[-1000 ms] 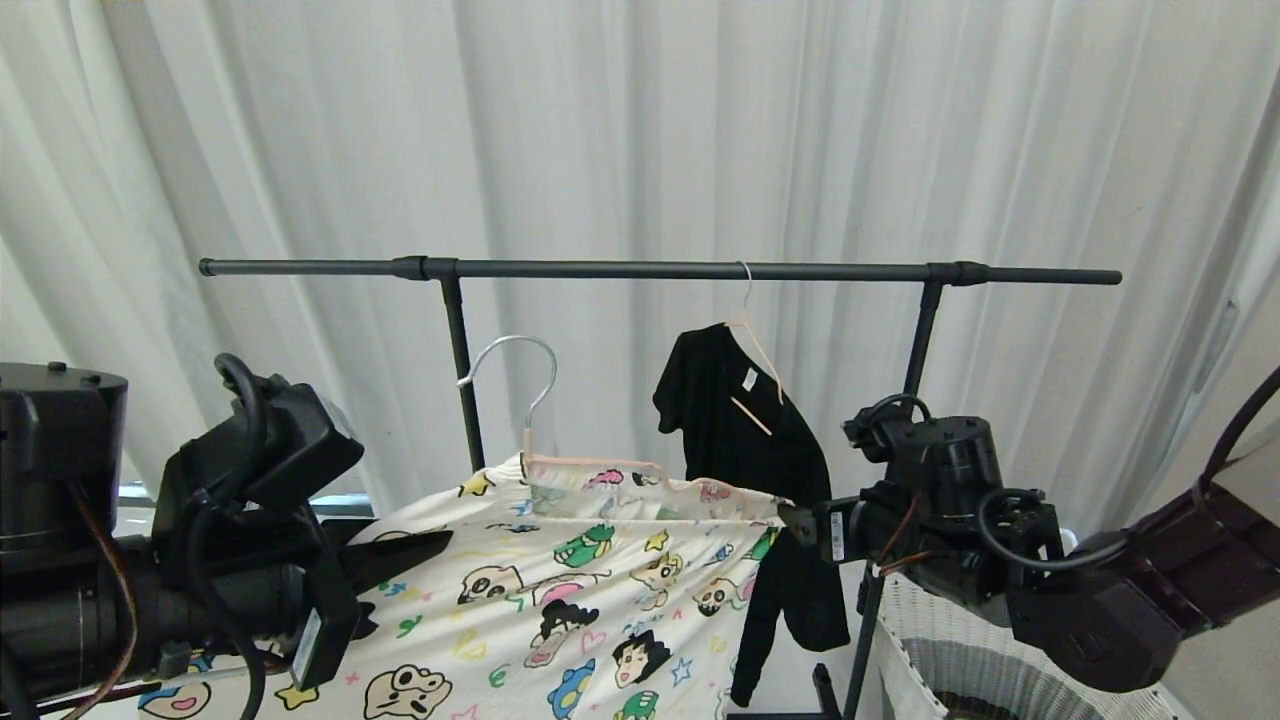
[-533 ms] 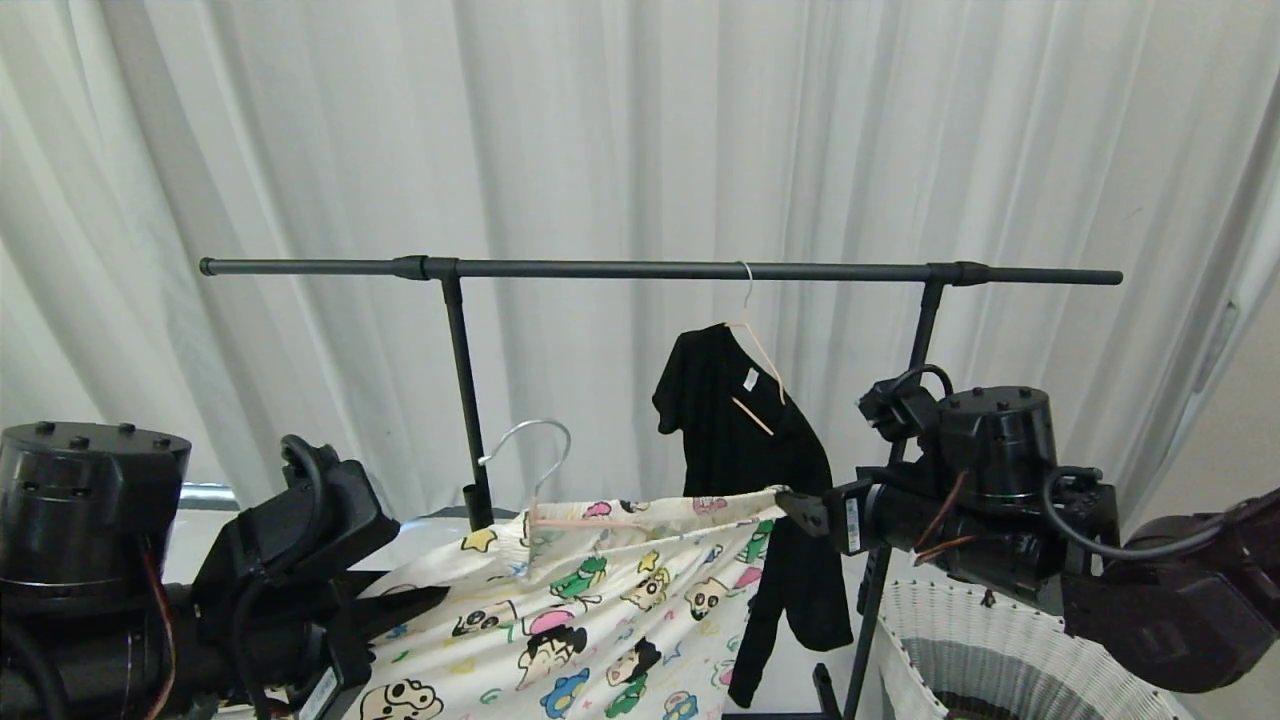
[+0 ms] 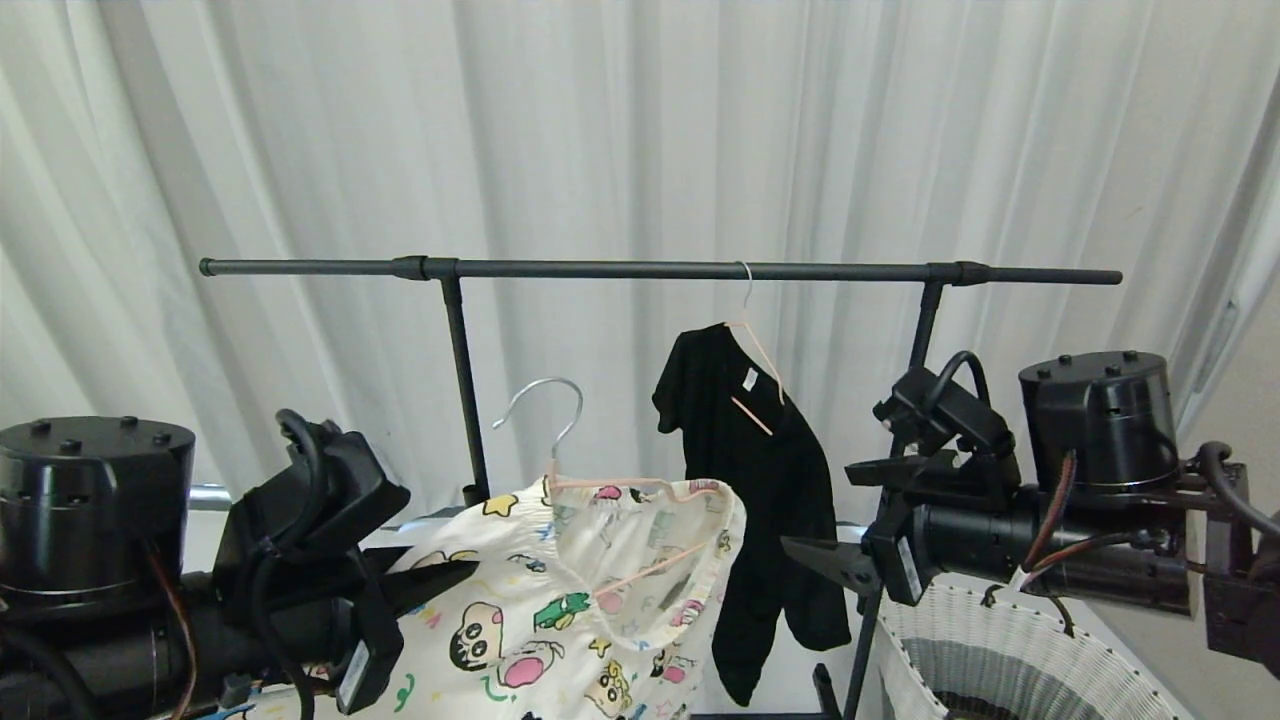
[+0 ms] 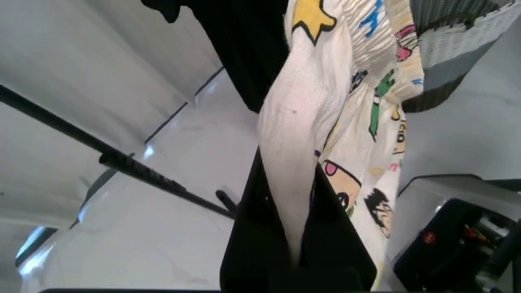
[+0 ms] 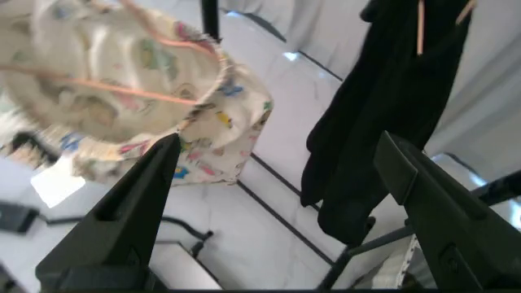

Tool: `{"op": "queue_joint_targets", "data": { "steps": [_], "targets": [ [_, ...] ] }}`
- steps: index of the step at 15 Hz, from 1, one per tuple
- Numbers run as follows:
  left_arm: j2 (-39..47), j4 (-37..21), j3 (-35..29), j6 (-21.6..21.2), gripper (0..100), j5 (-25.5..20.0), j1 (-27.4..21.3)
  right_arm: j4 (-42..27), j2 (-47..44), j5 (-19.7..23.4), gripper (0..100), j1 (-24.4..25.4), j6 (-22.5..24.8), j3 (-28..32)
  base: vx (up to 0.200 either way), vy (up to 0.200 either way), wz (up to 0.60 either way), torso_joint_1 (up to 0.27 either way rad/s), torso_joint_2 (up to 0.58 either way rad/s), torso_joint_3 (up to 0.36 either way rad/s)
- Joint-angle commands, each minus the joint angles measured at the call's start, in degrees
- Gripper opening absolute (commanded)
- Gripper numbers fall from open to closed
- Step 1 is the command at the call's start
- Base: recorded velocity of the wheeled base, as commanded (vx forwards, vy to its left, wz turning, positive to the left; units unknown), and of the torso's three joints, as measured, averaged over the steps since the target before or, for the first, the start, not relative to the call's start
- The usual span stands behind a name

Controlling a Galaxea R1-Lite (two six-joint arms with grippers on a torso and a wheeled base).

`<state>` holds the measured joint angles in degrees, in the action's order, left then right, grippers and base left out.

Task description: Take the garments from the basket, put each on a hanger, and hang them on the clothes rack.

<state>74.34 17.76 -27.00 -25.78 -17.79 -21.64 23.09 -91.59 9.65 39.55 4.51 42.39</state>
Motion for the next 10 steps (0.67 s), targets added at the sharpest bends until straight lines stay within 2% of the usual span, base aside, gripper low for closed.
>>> {"op": "queue_joint_targets", "data": {
  "steps": [1,4,6,7,10],
  "targets": [
    [-1.04,2.54,3.36,0.03,0,-0.14,-3.06,-2.87,2.91,2.21,100,0.0,3.31,2.53,0.0,0.0,0.0,0.0,0.0,0.0],
    [-1.74,6.23,5.21,-0.06,0,-1.73,-7.01,-12.72,2.47,9.51,100,0.0,13.68,8.77,0.0,0.0,0.0,0.0,0.0,0.0],
    [-1.65,6.94,5.21,-0.23,0,-3.22,-8.95,-19.84,1.85,13.11,100,1.15,18.96,12.37,0.0,0.0,0.0,0.0,0.0,0.0],
    [-1.74,6.94,5.12,-0.41,0,-4.19,-11.06,-26.78,0.71,15.75,100,3.26,22.74,16.41,0.0,0.0,0.0,0.0,0.0,0.0],
    [-2.0,6.94,5.12,-0.5,0,-4.27,-14.05,-33.55,-4.3,16.71,100,4.4,30.21,22.74,0.0,0.0,0.0,0.0,0.0,0.0]
  ]
}}
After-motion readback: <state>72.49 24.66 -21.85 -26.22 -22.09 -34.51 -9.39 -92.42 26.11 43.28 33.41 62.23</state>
